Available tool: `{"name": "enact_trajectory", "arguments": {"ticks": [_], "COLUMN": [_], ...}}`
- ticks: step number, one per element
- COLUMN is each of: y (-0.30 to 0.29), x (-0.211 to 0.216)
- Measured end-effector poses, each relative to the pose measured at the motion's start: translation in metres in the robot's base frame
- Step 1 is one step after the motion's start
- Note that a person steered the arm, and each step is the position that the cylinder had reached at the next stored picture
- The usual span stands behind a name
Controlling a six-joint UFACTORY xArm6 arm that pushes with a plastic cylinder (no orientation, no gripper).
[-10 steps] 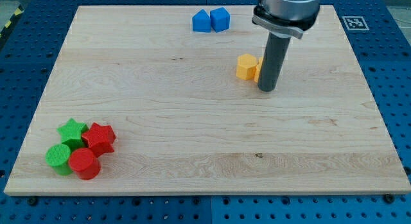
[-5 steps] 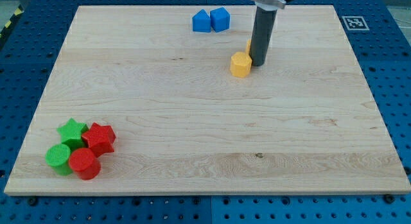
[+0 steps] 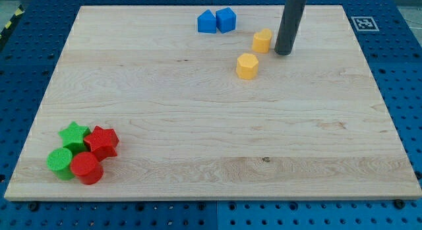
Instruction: Move the yellow heart down to the blue cube
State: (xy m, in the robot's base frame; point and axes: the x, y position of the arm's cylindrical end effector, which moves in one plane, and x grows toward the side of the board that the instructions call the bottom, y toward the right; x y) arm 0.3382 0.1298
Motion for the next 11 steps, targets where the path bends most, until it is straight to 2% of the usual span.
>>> {"name": "enact_trajectory", "arguments": {"ticks": [1,3,5,6,9,10,11], "y": [-0.03,-0.046,-0.003,-0.033,-0.072,-0.054,-0.055], "x": [0.0,0.0,-0.003,-0.028,-0.036,-0.03,0.011]}}
